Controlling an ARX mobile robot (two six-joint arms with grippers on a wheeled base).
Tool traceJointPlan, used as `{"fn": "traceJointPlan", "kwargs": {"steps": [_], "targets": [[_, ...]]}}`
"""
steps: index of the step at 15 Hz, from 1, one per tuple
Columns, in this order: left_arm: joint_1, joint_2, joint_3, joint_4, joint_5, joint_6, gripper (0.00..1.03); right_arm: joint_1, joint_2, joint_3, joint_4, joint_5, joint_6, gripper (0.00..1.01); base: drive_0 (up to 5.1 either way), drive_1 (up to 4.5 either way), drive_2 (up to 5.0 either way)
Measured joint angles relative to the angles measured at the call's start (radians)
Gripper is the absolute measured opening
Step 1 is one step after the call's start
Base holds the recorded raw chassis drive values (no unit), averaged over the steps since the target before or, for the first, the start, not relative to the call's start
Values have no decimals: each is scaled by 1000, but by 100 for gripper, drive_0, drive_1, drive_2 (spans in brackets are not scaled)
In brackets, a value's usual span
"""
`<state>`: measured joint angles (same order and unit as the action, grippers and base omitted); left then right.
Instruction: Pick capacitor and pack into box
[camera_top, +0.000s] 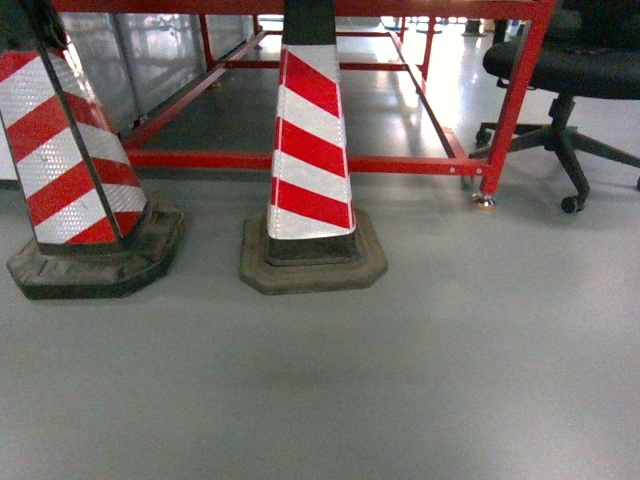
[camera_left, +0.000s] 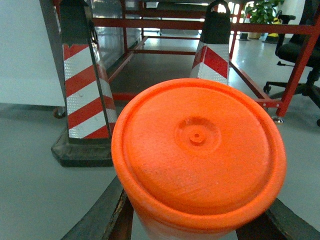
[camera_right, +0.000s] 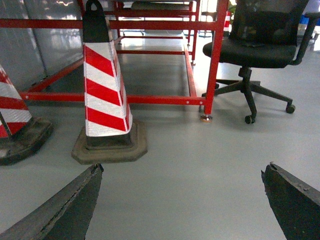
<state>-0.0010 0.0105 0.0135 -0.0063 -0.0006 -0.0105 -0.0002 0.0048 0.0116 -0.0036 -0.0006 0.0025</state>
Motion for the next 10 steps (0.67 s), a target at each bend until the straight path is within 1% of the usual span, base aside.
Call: {"fn": "traceJointPlan", "kwargs": {"steps": [10], "targets": [[0, 0, 0, 0, 1, 0, 44, 0, 0, 0, -3, 1, 0, 98, -6, 398, -411]]}}
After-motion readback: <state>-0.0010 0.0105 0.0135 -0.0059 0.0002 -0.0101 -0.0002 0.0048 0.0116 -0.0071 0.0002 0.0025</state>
